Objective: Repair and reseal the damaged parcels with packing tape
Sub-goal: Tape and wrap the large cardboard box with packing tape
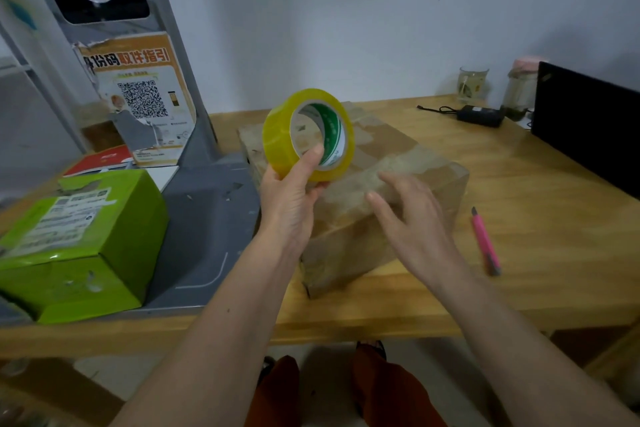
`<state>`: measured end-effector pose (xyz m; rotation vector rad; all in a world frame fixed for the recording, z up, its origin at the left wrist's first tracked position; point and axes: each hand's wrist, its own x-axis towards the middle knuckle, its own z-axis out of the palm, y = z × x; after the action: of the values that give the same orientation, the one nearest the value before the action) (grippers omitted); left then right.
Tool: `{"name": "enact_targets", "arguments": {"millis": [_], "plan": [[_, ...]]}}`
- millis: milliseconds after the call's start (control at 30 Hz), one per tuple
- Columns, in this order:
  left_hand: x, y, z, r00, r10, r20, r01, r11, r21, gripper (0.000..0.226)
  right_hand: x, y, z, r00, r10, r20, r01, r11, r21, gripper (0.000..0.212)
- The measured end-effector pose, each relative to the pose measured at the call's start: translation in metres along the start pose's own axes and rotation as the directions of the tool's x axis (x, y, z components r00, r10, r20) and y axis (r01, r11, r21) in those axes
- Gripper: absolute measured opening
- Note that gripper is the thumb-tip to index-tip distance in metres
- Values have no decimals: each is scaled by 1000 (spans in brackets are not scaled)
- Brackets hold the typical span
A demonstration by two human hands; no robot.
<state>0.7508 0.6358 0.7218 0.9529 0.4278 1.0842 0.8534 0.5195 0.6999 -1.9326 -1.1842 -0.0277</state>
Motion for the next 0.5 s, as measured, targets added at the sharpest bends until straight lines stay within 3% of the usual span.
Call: {"name": "enact_targets", "arguments": {"millis": [200,267,333,400,500], "plan": [[-15,1,-1,999,15,34,-12,996,-87,27,12,-37,6,994,113,-4,-110,974,197,46],[-20,2,-2,999,8,31,-4,991,-134,35,14,-41,10,986,169,2,-161,935,317,30],[-24,3,-4,999,0,45,8,985,-171,26,12,-45,15,979,203,-5,-182,886,426,16],[-27,5,-4,999,-36,34,43,977,-210,11,10,-48,20,975,218,-51,-169,864,475,21],[-33,9,-4,993,-114,10,112,952,-286,20,7,-50,23,974,205,-97,-134,865,483,22]]}}
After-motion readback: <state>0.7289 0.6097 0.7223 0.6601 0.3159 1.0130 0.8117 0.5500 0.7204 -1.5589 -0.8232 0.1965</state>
